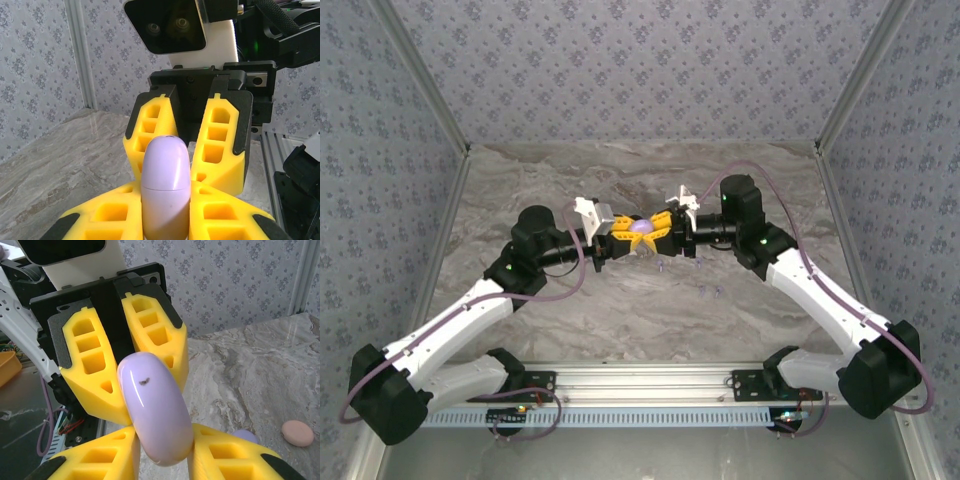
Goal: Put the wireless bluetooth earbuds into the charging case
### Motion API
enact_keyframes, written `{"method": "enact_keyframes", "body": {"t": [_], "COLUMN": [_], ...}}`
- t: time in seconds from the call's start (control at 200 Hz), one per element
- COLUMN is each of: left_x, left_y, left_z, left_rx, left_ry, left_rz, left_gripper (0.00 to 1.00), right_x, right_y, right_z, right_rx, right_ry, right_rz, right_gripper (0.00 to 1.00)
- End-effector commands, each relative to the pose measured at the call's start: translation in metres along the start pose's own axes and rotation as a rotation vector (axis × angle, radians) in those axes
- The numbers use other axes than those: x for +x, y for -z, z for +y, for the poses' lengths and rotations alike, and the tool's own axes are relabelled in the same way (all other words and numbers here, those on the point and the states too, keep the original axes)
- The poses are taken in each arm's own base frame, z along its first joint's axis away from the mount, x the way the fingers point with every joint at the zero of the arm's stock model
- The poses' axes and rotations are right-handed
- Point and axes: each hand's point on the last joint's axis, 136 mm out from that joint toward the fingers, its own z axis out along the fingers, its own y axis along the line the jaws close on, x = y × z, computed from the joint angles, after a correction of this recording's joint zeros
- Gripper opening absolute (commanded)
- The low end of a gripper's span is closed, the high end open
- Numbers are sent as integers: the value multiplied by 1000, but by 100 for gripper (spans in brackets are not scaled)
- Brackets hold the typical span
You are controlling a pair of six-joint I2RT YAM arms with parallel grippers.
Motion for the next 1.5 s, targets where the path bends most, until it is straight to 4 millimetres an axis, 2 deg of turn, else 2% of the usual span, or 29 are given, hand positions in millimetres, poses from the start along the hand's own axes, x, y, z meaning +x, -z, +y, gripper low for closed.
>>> {"method": "enact_keyframes", "body": {"t": [0.0, 0.28, 0.54, 0.72, 0.835, 1.029, 1.119, 1.214, 1.384, 1.494], "left_x": [-12, -4, 0, 1, 1, 3, 3, 1, 0, 0], "left_y": [-1, 1, 3, 3, 2, 1, 2, 2, 2, 2], "left_z": [-6, -5, -4, -3, -4, -5, -5, -6, -5, -5], "left_rx": [22, 11, -5, -10, -1, 9, 9, 7, 5, 4], "left_ry": [-13, -6, -3, -2, -3, 1, -1, -4, -10, -12], "left_rz": [-29, -13, -13, -9, -10, -2, -2, -5, -8, -7], "left_gripper": [5, 22, 38, 43, 39, 21, 16, 13, 11, 9], "right_x": [-17, -19, -19, -18, -17, -21, -20, -21, -26, -28], "right_y": [1, 4, 5, 5, 5, 6, 7, 11, 17, 16], "right_z": [8, 12, 13, 14, 13, 13, 10, 6, 4, 2], "right_rx": [-35, -44, -46, -48, -45, -37, -20, 16, 37, 45], "right_ry": [40, 42, 43, 40, 34, 39, 37, 40, 46, 42], "right_rz": [-25, -19, -17, -13, -9, -17, -13, -8, -22, -26], "right_gripper": [29, 22, 22, 22, 22, 24, 30, 40, 55, 59]}}
